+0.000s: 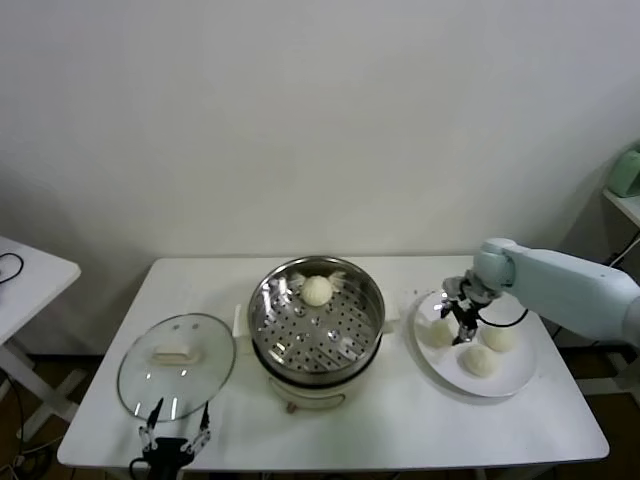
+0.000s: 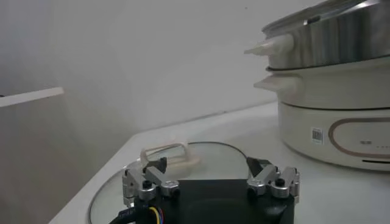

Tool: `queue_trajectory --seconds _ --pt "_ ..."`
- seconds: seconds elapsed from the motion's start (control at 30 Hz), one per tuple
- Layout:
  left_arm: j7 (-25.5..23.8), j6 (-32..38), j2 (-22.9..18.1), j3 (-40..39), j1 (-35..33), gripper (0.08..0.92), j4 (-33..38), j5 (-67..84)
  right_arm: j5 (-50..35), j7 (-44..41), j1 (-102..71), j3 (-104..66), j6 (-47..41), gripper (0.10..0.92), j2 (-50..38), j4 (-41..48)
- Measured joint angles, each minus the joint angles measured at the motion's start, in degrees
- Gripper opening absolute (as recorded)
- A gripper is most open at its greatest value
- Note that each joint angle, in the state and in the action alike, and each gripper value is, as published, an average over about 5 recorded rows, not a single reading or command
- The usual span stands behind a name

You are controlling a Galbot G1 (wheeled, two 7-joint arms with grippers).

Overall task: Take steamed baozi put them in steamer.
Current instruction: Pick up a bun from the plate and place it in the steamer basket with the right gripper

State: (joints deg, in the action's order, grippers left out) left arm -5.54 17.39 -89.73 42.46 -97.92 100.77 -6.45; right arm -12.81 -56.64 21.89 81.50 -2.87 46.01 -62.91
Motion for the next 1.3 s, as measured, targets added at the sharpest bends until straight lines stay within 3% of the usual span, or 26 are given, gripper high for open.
queue_trajectory --seconds 0.23,0.63,0.97,1.3 --pt "0.09 0.03 -0.21 -0.44 -0.30 0.823 0.41 -0.64 -4.77 -1.77 9.73 4.57 1.58 0.679 -2.36 -4.55" --pt "0.12 0.03 0.24 -1.30 -0.56 0.823 0.84 -1.05 -23.12 -0.01 29.92 13.93 -4.93 0.679 -1.19 -17.23" --pt "-0.10 -0.06 0.79 -1.41 -0.61 0.823 1.34 -1.12 -36.40 6.50 36.89 13.16 -14.22 0.679 6.47 -26.29" --pt "-0.18 -0.01 0.67 -1.31 -0.68 0.823 1.40 -1.16 -39.70 11.50 32.01 9.66 -20.17 0.679 18.25 -24.79"
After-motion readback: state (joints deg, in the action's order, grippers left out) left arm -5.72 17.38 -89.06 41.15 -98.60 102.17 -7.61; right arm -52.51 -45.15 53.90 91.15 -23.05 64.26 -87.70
